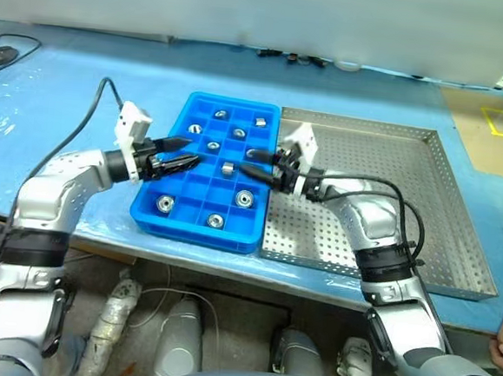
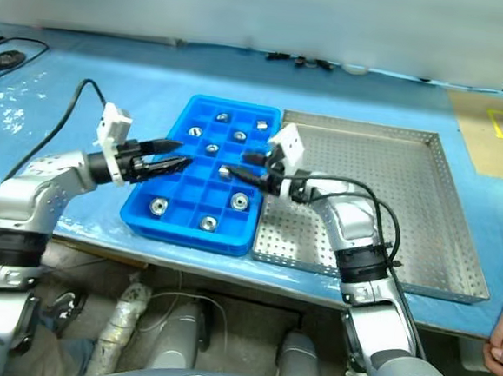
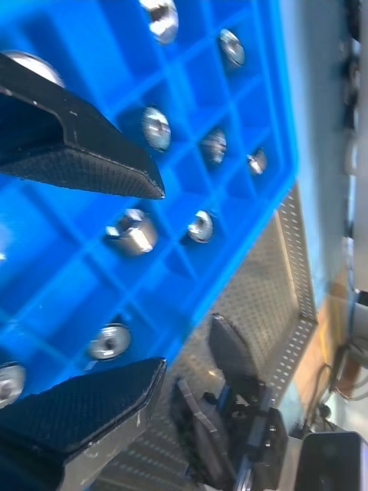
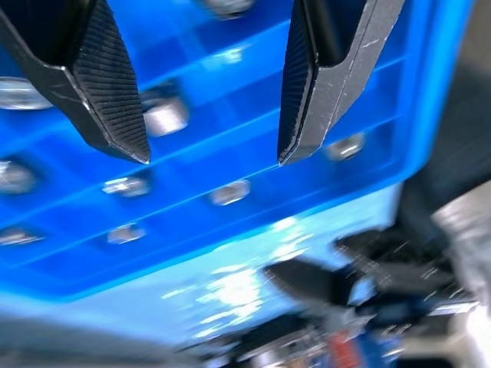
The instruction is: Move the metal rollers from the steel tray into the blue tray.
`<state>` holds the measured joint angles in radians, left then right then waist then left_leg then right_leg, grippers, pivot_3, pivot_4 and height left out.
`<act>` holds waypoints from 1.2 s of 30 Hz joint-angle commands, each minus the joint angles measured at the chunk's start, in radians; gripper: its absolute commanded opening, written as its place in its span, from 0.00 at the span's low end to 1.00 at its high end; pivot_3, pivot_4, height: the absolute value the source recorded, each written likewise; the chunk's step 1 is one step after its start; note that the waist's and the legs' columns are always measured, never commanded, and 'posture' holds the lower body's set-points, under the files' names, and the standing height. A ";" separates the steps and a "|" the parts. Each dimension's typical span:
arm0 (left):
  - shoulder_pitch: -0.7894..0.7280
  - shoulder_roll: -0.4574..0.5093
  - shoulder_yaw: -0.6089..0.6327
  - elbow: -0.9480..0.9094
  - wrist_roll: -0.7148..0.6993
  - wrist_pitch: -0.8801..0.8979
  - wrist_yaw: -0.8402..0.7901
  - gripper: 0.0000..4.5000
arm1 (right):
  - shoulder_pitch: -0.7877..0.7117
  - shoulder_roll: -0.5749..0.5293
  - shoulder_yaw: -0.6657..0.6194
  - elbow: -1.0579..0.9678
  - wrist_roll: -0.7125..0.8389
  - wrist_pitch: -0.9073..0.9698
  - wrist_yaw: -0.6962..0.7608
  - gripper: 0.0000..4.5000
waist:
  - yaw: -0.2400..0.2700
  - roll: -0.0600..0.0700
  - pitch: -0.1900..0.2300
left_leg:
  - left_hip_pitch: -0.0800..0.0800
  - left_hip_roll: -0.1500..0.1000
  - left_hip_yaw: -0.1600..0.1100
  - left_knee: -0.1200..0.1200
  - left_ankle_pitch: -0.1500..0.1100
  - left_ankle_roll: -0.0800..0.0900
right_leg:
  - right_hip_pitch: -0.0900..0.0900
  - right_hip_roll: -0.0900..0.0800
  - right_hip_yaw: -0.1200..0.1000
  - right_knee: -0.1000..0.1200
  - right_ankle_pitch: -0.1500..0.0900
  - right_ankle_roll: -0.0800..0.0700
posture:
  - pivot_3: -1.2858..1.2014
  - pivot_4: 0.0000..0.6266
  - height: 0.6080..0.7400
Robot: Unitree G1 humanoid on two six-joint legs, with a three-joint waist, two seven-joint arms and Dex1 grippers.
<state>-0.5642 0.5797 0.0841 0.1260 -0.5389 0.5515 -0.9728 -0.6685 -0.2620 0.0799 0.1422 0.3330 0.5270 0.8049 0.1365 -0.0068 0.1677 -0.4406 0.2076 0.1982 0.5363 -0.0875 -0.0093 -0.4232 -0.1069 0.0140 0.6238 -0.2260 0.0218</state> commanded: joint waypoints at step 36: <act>-0.329 -0.139 0.055 0.450 0.145 -0.193 0.056 0.77 | -0.340 0.235 -0.153 1.064 -0.252 -0.693 -0.519 0.61 | -0.090 0.001 0.000 | -0.008 0.004 0.001 0.012 -0.007 0.013 | 0.000 0.000 -0.005 -0.001 0.000 -0.001 | 0.49 0.24 1.00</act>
<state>-0.8818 0.4223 0.1191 0.6222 -0.3918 0.3595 -0.9257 -0.9785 -0.0365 -0.0670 1.1966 0.0928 -0.1355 0.3051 0.0460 -0.0062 0.1682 -0.4493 0.2119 0.1992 0.5479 -0.0942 0.0032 -0.4236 -0.1069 0.0080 0.6226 -0.2262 0.0198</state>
